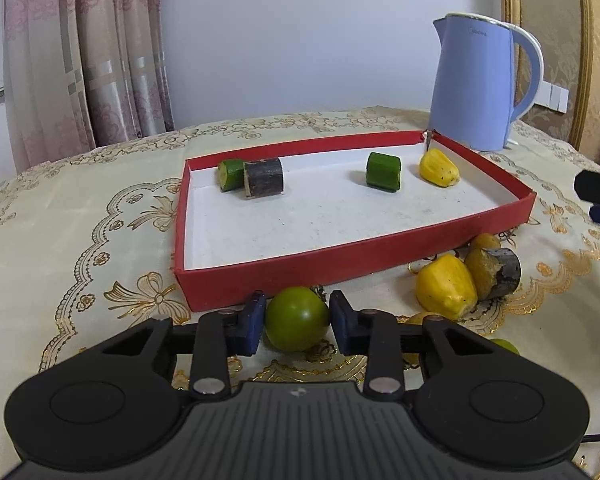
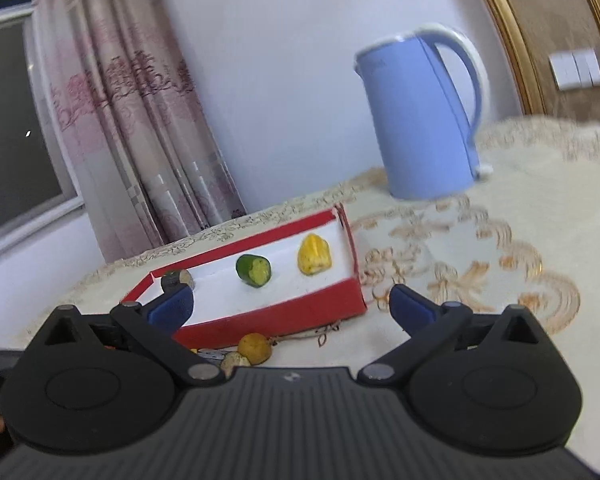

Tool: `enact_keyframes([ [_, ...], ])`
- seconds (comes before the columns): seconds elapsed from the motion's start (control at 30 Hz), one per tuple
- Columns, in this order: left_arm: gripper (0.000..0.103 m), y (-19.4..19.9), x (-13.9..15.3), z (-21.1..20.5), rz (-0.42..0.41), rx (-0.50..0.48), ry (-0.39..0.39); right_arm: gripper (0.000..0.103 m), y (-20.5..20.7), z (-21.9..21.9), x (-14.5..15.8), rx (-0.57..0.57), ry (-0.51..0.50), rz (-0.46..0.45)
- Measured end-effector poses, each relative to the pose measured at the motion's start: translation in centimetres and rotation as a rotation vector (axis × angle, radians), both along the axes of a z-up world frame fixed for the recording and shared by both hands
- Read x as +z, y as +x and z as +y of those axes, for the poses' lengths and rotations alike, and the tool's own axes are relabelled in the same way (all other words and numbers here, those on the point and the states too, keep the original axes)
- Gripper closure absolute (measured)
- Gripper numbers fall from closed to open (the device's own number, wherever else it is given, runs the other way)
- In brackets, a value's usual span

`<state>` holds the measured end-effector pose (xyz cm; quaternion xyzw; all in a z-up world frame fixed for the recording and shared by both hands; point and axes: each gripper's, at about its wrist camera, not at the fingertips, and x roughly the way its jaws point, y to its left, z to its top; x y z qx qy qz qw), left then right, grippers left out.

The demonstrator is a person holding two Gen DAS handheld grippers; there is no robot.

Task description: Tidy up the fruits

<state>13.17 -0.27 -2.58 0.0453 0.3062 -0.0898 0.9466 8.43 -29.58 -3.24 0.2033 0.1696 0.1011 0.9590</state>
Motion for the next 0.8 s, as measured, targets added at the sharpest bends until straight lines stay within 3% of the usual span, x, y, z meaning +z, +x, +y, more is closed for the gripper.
enact_keyframes([
  [0.17,0.069,-0.2,0.0,-0.1,-0.001,0.001,0.008,0.000,0.5,-0.6,-0.6,0.010,0.065,0.036],
  [0.63,0.070,-0.1,-0.2,-0.3,0.012,-0.010,0.023,0.000,0.4,0.6,-0.3,0.018,-0.006,0.031],
  [0.8,0.070,-0.1,0.1,0.5,0.016,0.012,-0.025,0.000,0.4,0.7,-0.2,0.026,-0.008,0.024],
])
